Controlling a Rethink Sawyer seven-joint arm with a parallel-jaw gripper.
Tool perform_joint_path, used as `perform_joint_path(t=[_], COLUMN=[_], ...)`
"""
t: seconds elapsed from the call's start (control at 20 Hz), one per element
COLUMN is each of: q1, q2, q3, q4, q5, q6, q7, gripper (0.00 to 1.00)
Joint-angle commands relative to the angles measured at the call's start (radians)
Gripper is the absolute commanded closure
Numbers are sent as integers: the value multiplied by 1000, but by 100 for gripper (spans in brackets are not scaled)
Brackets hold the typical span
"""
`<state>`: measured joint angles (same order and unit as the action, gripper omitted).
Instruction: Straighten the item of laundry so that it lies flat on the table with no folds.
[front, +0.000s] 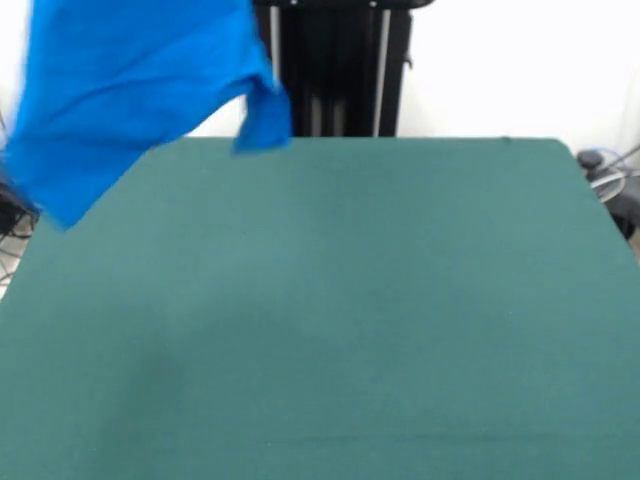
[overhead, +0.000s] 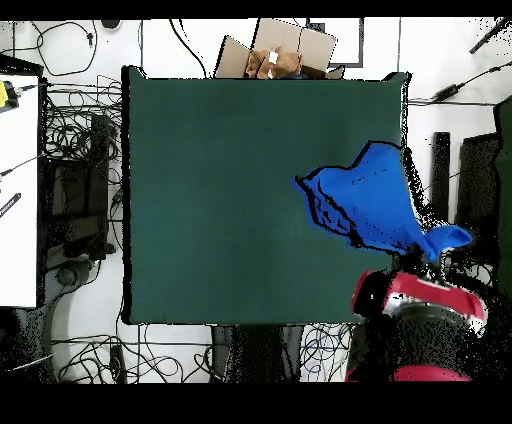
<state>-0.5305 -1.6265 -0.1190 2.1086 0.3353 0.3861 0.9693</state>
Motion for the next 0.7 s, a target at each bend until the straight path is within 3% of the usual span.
perform_joint_path(t=[0.05,0.35,0.55,0.7], q1=[-34,-61,-52,-11], q2=[53,38,8,-11], q3=[33,79,49,-34], q4=[408,437,440,392], q5=[15,-5,-28,-172], q6=[-80,-160,-139,-78], q7=[-182,-154,-156,-52], gripper=[100,100,100,100])
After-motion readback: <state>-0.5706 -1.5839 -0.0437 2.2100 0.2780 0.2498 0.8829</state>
